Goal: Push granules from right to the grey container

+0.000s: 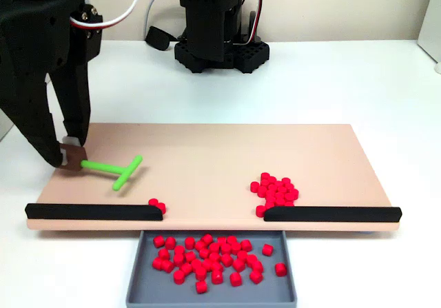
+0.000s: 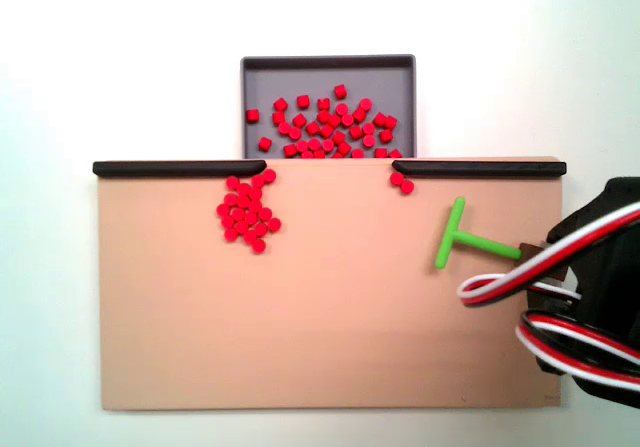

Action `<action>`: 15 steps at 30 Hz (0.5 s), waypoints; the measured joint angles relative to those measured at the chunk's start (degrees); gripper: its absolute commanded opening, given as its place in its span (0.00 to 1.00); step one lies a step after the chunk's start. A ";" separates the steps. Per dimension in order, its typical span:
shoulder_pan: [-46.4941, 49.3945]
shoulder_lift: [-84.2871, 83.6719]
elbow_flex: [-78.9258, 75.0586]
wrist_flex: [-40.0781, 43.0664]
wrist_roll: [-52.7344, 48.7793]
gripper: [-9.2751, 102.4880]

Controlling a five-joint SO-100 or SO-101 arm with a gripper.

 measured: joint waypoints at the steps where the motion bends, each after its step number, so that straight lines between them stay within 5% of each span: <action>1: -0.26 -0.26 -0.26 0.00 0.00 0.08; 15: -0.62 -2.37 -1.93 -0.09 0.00 0.08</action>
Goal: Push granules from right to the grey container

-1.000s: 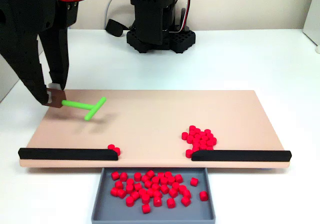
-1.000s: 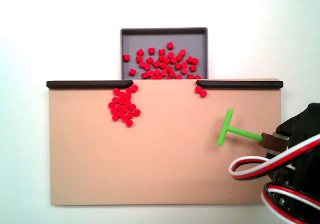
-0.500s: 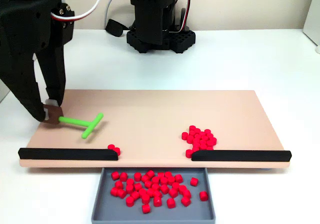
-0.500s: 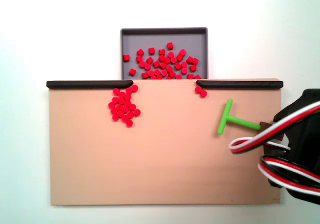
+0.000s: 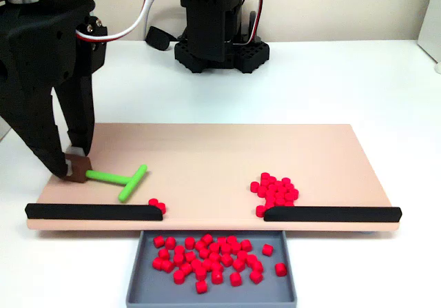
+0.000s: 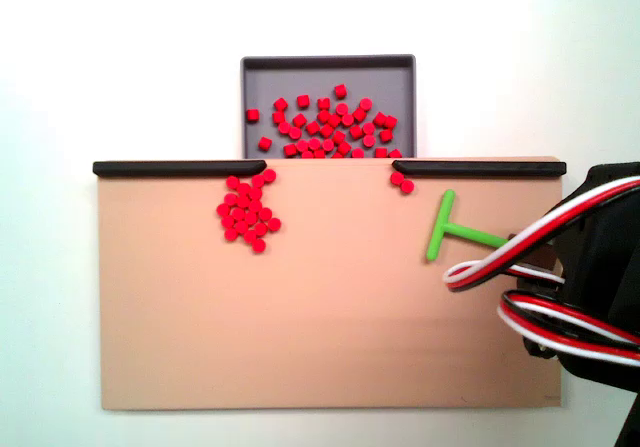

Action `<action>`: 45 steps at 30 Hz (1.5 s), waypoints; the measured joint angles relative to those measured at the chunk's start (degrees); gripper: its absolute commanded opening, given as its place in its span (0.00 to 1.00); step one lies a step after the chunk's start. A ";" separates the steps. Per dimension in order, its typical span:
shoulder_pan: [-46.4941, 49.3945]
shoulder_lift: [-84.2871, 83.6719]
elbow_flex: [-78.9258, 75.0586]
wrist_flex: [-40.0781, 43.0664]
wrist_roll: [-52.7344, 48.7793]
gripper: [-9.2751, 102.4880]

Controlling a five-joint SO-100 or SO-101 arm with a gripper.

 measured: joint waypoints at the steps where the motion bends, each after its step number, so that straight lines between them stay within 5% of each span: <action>1: 0.00 0.00 0.00 0.00 0.00 0.08; 45: -2.20 -1.05 -0.44 -1.85 0.00 0.08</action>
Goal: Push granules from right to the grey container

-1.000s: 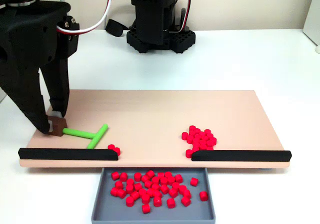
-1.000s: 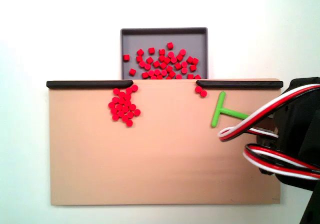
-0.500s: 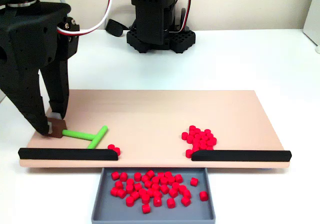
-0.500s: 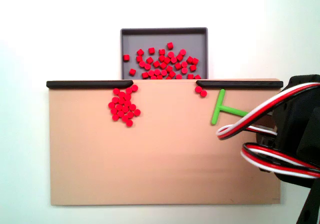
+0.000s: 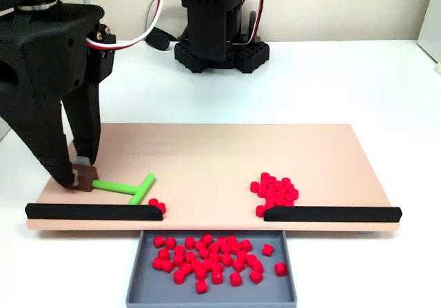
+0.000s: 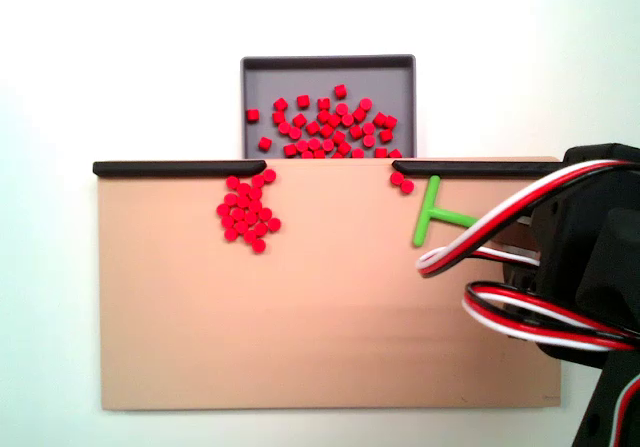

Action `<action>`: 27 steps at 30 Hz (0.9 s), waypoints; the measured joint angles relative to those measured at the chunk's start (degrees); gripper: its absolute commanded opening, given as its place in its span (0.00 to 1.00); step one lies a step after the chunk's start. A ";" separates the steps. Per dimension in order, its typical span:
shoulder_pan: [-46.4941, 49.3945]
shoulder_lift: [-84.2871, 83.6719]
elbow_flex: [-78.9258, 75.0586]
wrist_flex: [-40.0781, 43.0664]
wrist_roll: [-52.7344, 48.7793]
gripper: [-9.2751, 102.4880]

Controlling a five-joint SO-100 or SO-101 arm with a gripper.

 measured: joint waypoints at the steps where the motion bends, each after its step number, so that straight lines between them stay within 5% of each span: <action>1: -0.18 0.00 0.00 0.00 0.00 0.08; 27: -1.58 0.00 0.00 0.26 -0.53 0.08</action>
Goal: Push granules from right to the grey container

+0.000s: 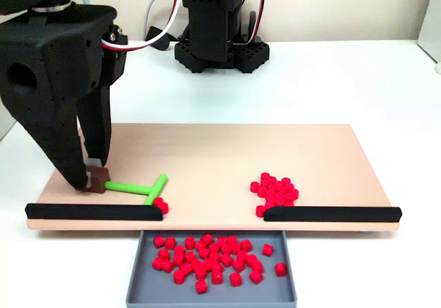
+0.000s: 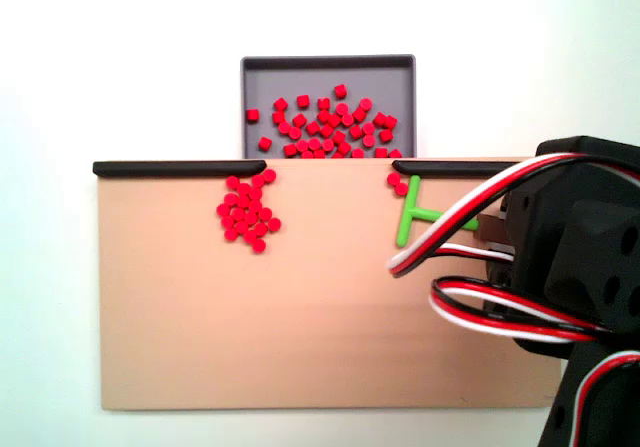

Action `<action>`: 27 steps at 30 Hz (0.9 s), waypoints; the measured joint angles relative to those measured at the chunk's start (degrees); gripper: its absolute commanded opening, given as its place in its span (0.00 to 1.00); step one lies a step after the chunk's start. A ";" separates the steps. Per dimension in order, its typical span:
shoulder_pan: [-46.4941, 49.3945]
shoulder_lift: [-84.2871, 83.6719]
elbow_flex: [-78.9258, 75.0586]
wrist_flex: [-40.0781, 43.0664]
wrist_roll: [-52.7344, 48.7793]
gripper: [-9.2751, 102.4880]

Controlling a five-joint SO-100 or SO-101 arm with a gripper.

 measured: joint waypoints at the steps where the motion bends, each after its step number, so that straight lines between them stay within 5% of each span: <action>1: 0.00 0.00 0.00 0.00 0.00 0.08; 27: -1.58 0.00 0.00 -0.09 0.09 0.08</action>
